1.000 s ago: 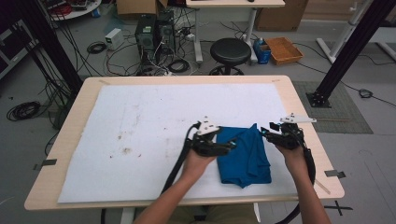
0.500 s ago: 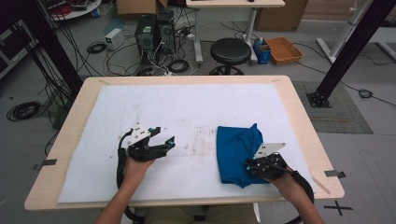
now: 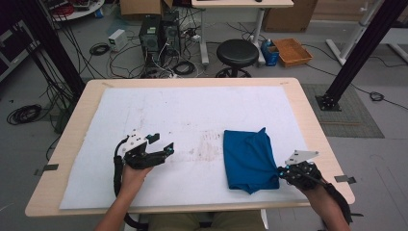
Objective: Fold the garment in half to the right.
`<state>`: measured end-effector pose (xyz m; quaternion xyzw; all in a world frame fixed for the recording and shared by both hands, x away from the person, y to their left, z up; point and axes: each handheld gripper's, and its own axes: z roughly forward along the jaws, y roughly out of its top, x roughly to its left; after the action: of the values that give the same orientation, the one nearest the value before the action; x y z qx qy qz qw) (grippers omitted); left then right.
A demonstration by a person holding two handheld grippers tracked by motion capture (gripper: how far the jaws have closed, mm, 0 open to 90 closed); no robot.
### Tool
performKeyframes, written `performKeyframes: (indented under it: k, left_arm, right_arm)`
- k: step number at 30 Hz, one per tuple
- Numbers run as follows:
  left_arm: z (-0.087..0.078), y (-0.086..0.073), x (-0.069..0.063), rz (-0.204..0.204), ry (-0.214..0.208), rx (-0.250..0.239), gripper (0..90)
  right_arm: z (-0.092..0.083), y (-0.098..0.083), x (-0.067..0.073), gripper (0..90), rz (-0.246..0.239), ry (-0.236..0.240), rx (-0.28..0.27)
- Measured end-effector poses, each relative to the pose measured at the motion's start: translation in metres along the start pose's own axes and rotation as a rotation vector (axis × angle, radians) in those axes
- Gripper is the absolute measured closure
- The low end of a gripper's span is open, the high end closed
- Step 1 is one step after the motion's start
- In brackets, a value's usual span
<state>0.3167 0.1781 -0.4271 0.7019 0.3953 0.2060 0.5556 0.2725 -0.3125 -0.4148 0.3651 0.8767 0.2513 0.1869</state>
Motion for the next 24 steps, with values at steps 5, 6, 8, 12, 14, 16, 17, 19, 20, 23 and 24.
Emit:
performKeyframes:
  k: [5,6,8,12,14,16,17,19,20,23,24]
  left_arm:
    - [0.002,-0.001,0.001,-0.007,-0.004,0.005,29.0]
    - [0.002,-0.001,0.001,-0.007,-0.005,0.005,29.0]
    - [0.002,-0.001,0.001,-0.005,-0.005,0.011,29.0]
    - [0.001,-0.002,0.001,-0.007,-0.001,0.009,29.0]
    - [0.000,-0.002,0.003,-0.013,0.002,0.010,29.0]
    - [0.001,-0.002,0.003,-0.020,0.008,0.008,29.0]
    - [0.001,-0.002,0.003,-0.020,0.008,0.007,29.0]
    - [0.002,-0.002,0.003,-0.018,0.009,0.012,29.0]
    - [0.002,-0.002,0.003,-0.018,0.008,0.013,29.0]
    - [0.002,-0.002,0.002,-0.019,0.007,0.016,28.9]
    - [0.002,-0.002,0.002,-0.020,0.006,0.015,29.0]
  right_arm:
    - [-0.008,0.013,0.007,71.5,0.040,0.083,-0.199]
    - [-0.004,0.015,0.011,71.5,0.033,0.123,-0.212]
    - [0.012,0.017,0.018,73.6,-0.007,0.140,-0.144]
    - [0.022,0.008,0.015,83.2,-0.021,0.140,-0.051]
    - [0.016,0.003,0.007,83.0,0.010,0.183,-0.006]
    - [0.012,0.000,0.001,76.3,0.032,0.240,0.016]
    - [0.009,0.001,-0.002,67.2,0.045,0.243,0.009]
    - [0.007,0.005,-0.005,61.0,0.084,0.253,-0.056]
    - [0.007,0.008,-0.007,57.3,0.097,0.251,-0.112]
    - [0.014,0.023,-0.019,57.1,0.177,0.160,-0.222]
    - [0.017,0.027,-0.021,57.1,0.200,0.123,-0.232]
